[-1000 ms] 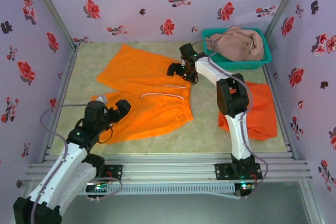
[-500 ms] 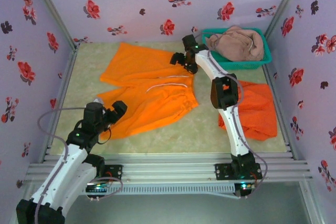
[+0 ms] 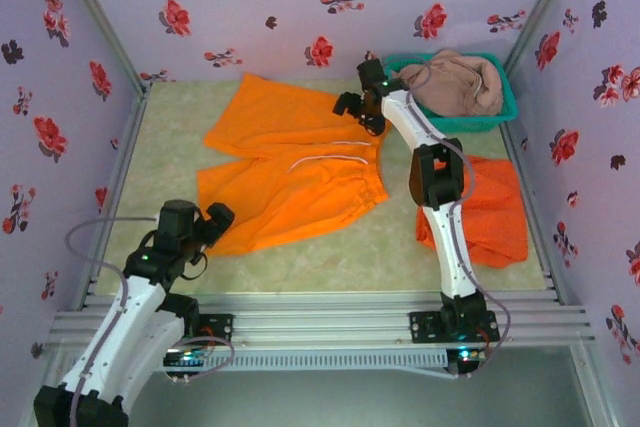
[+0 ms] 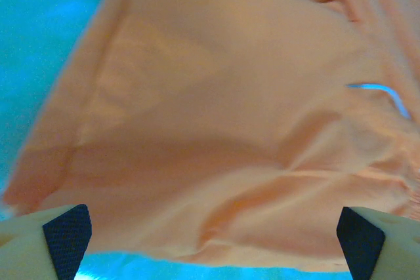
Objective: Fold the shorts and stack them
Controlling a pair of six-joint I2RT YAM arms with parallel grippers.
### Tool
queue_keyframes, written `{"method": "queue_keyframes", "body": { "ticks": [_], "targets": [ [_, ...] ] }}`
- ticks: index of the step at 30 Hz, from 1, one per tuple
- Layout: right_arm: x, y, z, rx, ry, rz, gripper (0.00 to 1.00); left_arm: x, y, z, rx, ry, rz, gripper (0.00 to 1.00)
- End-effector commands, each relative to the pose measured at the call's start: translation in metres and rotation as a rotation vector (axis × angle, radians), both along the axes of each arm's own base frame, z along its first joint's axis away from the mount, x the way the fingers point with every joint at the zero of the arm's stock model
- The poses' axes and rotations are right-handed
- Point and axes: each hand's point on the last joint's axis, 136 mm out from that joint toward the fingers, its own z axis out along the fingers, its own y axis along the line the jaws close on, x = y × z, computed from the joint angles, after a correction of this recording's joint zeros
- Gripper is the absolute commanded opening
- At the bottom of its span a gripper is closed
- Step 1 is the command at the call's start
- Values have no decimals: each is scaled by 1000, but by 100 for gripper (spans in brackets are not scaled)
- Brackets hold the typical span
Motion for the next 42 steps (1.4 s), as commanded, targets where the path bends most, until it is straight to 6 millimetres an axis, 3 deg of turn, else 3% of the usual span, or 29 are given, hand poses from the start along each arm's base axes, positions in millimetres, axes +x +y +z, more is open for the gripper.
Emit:
{"method": "queue_keyframes", "body": {
  "ticks": [1, 5, 9, 11, 17, 23, 36, 39, 42],
  "targets": [
    [-14, 28, 112, 76, -219, 70, 97, -32, 29, -4, 63, 138, 152, 99],
    [-51, 28, 157, 78, -313, 85, 99, -58, 36, -10, 36, 247, 240, 99],
    [-93, 14, 171, 107, -347, 72, 98, -70, 38, -17, 42, 291, 255, 98],
    [-115, 1, 169, 110, -353, 61, 98, -69, 36, -22, 20, 287, 262, 94],
    [-177, -36, 134, 113, -304, 25, 99, -52, 21, -42, -72, 236, 254, 77],
    [-222, -58, 104, 121, -256, 10, 99, -34, 13, -47, -122, 169, 248, 63],
    [-256, -80, 80, 126, -224, -43, 99, -18, 10, -64, -98, 175, 232, 49],
    [-258, -81, 65, 119, -180, -67, 99, -19, 12, -74, -79, 189, 233, 39],
    [-259, -82, 47, 119, -128, -98, 98, -15, 16, -70, -48, 171, 229, 27]
  ]
}}
